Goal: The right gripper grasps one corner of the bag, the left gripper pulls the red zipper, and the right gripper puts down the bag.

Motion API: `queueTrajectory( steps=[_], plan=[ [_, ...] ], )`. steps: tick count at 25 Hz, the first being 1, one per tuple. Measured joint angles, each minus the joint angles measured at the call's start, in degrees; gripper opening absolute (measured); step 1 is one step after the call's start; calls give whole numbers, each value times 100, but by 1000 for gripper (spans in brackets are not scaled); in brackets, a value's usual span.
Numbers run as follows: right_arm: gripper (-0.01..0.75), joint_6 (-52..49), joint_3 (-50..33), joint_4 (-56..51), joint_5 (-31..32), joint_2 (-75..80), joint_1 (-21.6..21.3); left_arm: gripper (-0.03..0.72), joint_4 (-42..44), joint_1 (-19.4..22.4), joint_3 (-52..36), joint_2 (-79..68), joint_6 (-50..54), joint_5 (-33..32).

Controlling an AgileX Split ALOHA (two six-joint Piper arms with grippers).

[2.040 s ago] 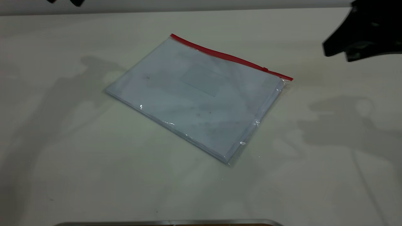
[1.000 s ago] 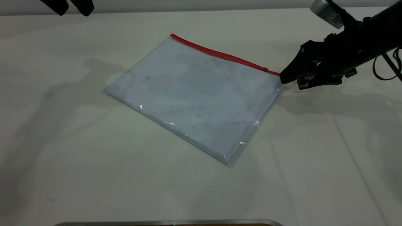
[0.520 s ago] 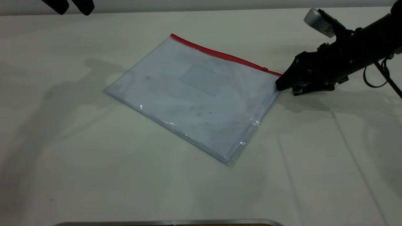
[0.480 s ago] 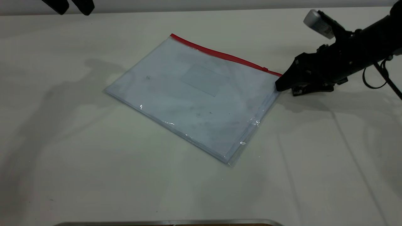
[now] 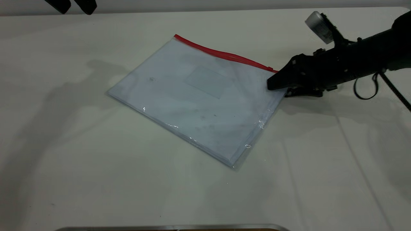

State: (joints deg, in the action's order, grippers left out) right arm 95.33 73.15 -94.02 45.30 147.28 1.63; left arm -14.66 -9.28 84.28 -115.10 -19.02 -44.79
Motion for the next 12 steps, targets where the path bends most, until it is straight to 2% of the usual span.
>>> queueTrajectory(
  steps=[3, 5, 9, 10, 12],
  plan=[
    [544, 258, 10, -210, 64, -1, 168, 586, 0, 0, 0, 0, -20, 19],
    [444, 488, 12, -336, 68, -1, 264, 586, 0, 0, 0, 0, -38, 19],
    [93, 760, 99, -556, 134, -1, 304, 586, 0, 0, 0, 0, -258, 42],
    [46, 785, 179, -545, 173, -1, 292, 586, 0, 0, 0, 0, -396, 42],
    [35, 798, 386, -235, 299, -1, 280, 586, 0, 0, 0, 0, -765, 54]
  ],
)
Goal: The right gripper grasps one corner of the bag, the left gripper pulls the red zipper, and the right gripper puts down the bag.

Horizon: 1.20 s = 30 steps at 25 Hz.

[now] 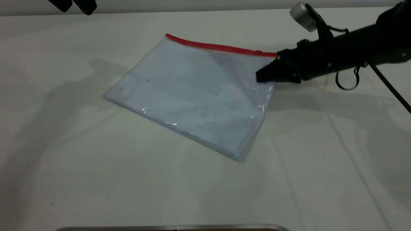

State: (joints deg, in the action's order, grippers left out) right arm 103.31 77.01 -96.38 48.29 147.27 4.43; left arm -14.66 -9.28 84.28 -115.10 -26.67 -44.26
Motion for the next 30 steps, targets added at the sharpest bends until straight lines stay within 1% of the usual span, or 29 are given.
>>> queueTrajectory(
  steps=[2, 4, 8, 12, 15, 21, 25, 30],
  plan=[
    [35, -20, 269, 508, 241, 7, -5, 586, -18, 0, 0, -5, -523, 4],
    [35, -162, 600, 1154, 646, 18, 37, 586, -216, 0, 0, -24, -1084, 42],
    [35, -783, 1226, 2368, 1252, 31, 359, 586, -973, 0, 4, -245, -2515, 85],
    [35, -1508, 1709, 3214, 1416, 48, 812, 586, -1908, 0, 6, -683, -4004, 91],
    [35, -1680, 1958, 3656, 1475, 54, 1116, 586, -2557, 0, 6, -921, -4933, 47],
    [35, -1697, 2318, 3680, 1375, 71, 1550, 586, -3615, 0, 11, -1072, -6256, -175],
    [35, -1671, 2465, 3396, 1302, 88, 1667, 586, -4208, 0, 11, -1205, -6945, -488],
    [35, -1467, 2499, 2881, 1324, 88, 1686, 586, -4477, 0, 11, -1336, -7354, -555]
  ],
)
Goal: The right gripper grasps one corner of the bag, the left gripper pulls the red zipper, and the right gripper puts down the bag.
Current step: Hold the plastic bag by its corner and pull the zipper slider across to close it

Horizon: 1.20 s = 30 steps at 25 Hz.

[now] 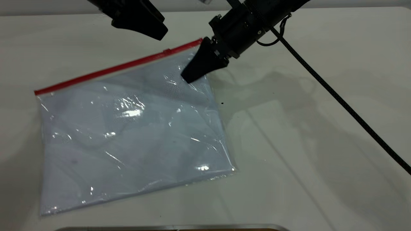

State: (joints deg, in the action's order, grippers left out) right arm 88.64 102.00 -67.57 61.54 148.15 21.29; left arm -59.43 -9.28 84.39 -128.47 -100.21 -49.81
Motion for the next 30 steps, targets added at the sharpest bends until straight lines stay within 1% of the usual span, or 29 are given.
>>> queueTrajectory(
  steps=[3, 8, 10, 12, 18, 21, 24, 30],
  plan=[
    [35, 142, 0, -314, 36, 0, 0, 586, -211, 0, 0, -57, -16, 0],
    [35, 246, 0, -403, 47, 0, 0, 586, -257, 0, 0, -143, -16, -43],
    [35, 247, 0, -403, 48, 0, 0, 573, -264, 0, 0, -187, -16, -58],
    [35, 258, 0, -408, 52, 0, 0, 548, -270, 0, 0, -197, -16, -63],
    [35, 264, 0, -408, 71, 0, 0, 404, -294, 0, 0, -197, -16, -81],
    [35, 263, 0, -427, 77, 0, 0, 345, -289, 0, 0, -197, -16, -81],
    [35, 263, 0, -446, 128, 0, 0, 317, -289, 0, 0, -197, -16, -81],
    [35, 265, 0, -579, 257, 6, -48, 308, -289, 0, 0, -197, -16, -93]
  ],
)
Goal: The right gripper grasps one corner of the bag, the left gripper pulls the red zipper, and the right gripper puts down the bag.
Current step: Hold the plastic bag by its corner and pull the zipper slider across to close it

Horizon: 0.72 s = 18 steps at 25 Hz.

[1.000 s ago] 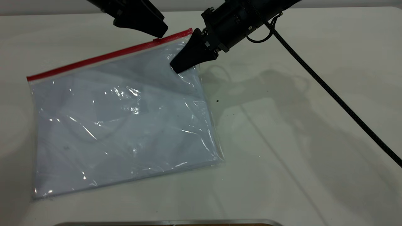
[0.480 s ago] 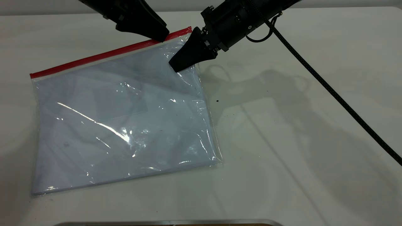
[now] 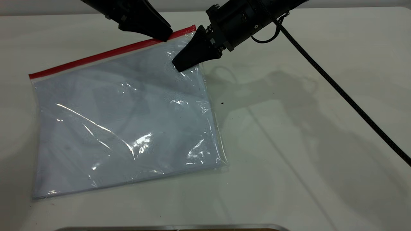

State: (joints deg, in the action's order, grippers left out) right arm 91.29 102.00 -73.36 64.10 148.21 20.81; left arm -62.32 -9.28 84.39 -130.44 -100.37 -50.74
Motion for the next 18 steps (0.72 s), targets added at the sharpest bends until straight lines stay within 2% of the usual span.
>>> queueTrajectory(
  steps=[5, 7, 15, 18],
  plan=[
    [35, 5, 0, -66, 71, 7, -47, 302, -19, 0, 7, 0, -9, -5],
    [35, 5, 0, -66, 71, 7, -47, 278, -19, 0, 7, 0, -23, -7],
    [35, 5, 0, -92, 71, 7, -53, 58, -19, 0, 7, 0, -23, -72],
    [35, 5, 0, -104, 78, 7, -105, 46, -40, 0, 7, 0, -23, -74]
  ],
)
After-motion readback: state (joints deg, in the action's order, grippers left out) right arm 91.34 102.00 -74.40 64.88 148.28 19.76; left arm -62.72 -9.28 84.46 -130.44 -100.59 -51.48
